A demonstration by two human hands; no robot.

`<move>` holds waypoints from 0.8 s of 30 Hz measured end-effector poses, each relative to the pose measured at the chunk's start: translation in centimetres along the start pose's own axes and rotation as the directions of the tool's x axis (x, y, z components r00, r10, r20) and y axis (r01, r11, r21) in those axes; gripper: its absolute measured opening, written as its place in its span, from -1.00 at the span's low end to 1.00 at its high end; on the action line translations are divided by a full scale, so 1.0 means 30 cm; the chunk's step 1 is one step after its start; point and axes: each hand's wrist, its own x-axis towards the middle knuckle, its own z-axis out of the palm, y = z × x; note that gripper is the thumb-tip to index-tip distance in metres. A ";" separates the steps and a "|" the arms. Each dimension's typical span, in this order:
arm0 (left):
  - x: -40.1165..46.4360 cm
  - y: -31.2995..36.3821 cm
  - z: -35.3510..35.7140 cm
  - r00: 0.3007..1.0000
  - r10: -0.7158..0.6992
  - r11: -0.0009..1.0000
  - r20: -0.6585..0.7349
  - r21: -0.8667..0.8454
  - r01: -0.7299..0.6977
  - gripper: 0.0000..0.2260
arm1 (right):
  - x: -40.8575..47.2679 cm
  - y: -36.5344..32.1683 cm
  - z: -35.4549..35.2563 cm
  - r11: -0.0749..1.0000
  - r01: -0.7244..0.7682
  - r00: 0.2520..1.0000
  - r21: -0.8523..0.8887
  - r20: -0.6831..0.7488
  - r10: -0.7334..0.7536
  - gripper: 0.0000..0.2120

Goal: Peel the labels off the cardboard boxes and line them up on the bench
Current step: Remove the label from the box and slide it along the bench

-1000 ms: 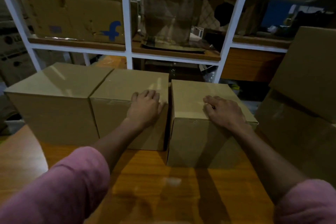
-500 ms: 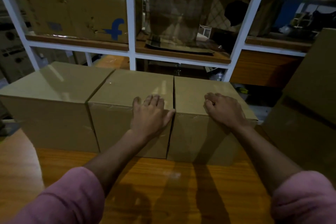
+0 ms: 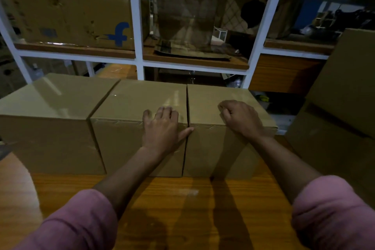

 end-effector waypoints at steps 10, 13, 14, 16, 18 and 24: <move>0.010 0.055 -0.088 1.000 -0.014 1.000 -0.007 0.014 0.014 -0.28 | -0.064 -0.009 -0.059 0.987 -0.092 0.995 0.134 -0.014 0.095 -0.64; -0.015 0.181 -0.119 0.978 0.120 0.991 -0.174 -0.033 -0.127 -0.38 | -0.166 0.030 -0.106 0.982 -0.122 0.981 0.143 -0.133 0.141 -0.68; -0.034 0.248 -0.125 0.963 0.177 0.980 -0.202 -0.058 -0.192 -0.42 | -0.208 0.055 -0.122 0.981 -0.125 0.977 0.146 -0.156 0.148 -0.70; -0.081 0.404 -0.133 0.933 0.277 0.945 -0.232 -0.112 -0.308 -0.47 | -0.306 0.119 -0.169 0.977 -0.142 0.969 0.160 -0.178 0.170 -0.71; -0.124 0.571 -0.131 0.904 0.360 0.901 -0.230 -0.165 -0.401 -0.49 | -0.411 0.195 -0.226 0.973 -0.164 0.958 0.160 -0.208 0.196 -0.72; -0.228 1.026 -0.155 0.816 0.562 0.755 -0.135 -0.320 -0.573 -0.52 | -0.691 0.440 -0.445 0.951 -0.306 0.895 0.052 -0.326 0.306 -0.71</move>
